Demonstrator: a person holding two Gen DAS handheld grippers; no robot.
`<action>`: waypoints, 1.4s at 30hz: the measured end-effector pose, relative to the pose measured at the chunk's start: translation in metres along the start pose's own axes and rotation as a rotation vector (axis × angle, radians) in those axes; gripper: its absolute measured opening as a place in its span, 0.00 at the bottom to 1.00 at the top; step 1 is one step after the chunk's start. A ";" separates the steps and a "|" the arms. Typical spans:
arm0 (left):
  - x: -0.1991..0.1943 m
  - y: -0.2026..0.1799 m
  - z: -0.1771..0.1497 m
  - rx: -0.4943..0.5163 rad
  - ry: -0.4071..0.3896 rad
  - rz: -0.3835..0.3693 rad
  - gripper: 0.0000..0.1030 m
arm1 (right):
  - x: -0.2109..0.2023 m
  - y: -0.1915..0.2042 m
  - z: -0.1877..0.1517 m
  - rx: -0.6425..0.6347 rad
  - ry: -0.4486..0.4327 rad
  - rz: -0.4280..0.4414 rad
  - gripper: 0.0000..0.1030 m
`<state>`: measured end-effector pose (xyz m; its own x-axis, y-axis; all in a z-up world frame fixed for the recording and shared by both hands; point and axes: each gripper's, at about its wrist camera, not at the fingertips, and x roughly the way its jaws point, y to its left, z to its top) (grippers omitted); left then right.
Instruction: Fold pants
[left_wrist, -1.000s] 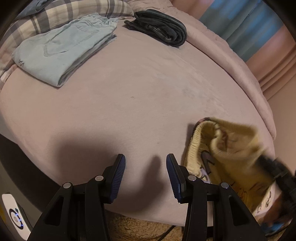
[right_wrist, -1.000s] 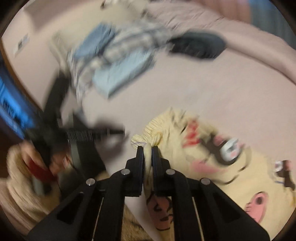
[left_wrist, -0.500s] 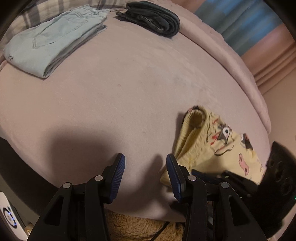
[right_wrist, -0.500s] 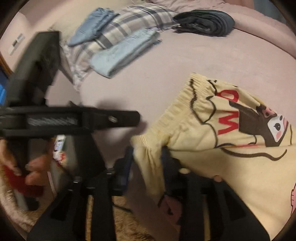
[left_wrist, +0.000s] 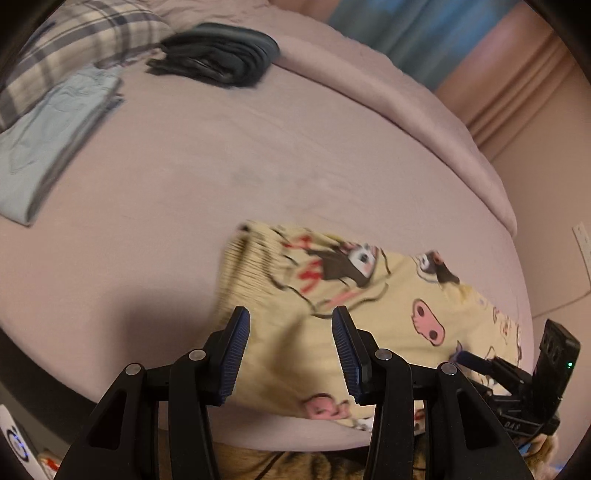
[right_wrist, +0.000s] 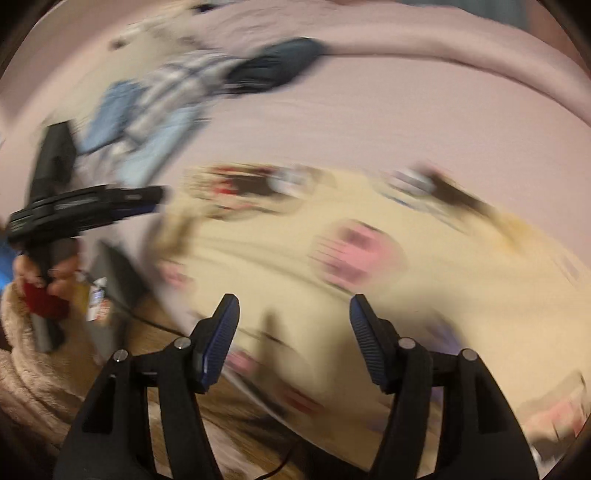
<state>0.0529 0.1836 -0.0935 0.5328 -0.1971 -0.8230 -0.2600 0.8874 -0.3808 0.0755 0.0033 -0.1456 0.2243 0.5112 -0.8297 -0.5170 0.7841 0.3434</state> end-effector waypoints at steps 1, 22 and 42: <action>0.004 -0.006 -0.001 0.006 0.008 -0.008 0.43 | -0.006 -0.011 -0.007 0.028 0.006 -0.016 0.61; 0.077 -0.132 -0.095 0.093 0.301 -0.248 0.43 | -0.127 -0.188 -0.140 0.575 -0.214 -0.179 0.60; 0.070 -0.102 -0.086 -0.190 0.112 -0.210 0.04 | -0.238 -0.333 -0.215 1.002 -0.620 -0.400 0.34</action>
<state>0.0477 0.0433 -0.1485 0.5015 -0.4219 -0.7553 -0.3050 0.7307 -0.6107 0.0164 -0.4548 -0.1574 0.7137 0.0410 -0.6993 0.4741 0.7066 0.5253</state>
